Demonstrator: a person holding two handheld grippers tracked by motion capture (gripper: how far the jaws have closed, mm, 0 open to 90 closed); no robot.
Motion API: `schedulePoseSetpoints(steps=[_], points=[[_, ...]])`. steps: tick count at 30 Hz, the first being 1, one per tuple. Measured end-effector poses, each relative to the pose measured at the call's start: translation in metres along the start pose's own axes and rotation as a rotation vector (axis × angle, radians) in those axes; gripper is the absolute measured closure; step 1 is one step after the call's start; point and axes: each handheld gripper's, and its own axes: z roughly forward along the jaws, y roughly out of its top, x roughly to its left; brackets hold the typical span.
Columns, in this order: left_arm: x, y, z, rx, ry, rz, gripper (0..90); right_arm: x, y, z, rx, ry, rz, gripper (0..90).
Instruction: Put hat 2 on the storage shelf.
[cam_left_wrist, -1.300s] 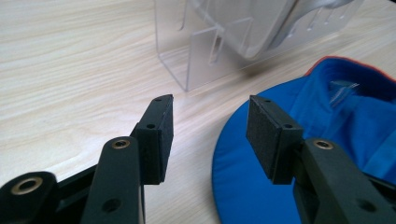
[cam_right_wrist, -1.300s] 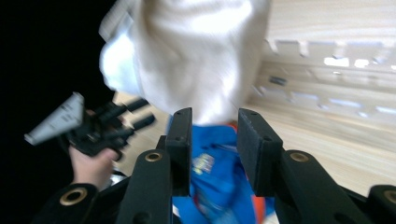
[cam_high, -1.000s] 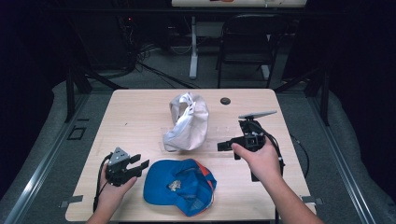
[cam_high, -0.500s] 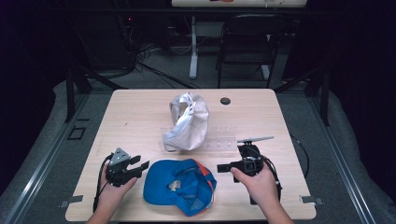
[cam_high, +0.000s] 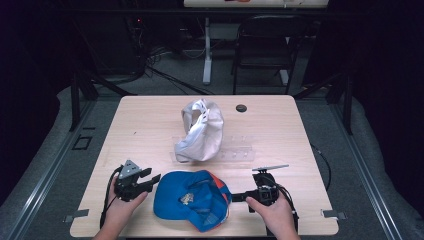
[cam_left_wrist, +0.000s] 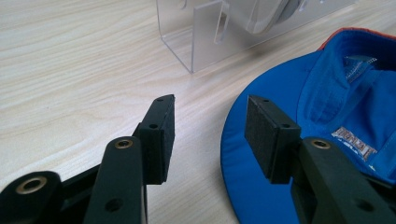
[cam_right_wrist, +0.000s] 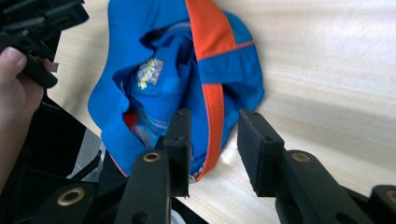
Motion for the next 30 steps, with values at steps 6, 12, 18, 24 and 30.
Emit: schedulePoseSetpoints(steps=[6, 12, 18, 24, 30], points=[[0.002, -0.006, -0.006, -0.001, 0.022, -0.007, 52.9, -0.006, -0.006, 0.012, 0.034, 0.021, 0.001, 65.0], [0.005, -0.015, -0.016, 0.002, 0.052, -0.027, 52.6, -0.006, -0.007, 0.026, 0.07, 0.048, -0.018, 64.4], [0.007, -0.021, -0.023, 0.001, 0.076, -0.046, 52.6, -0.007, -0.004, 0.038, 0.122, 0.022, -0.037, 63.1], [0.009, -0.026, -0.029, 0.004, 0.092, -0.053, 52.6, -0.012, -0.007, 0.045, 0.128, 0.133, 0.009, 64.5], [0.009, -0.028, -0.032, 0.003, 0.099, -0.053, 52.6, -0.008, -0.005, 0.043, 0.107, 0.168, 0.006, 70.0]])
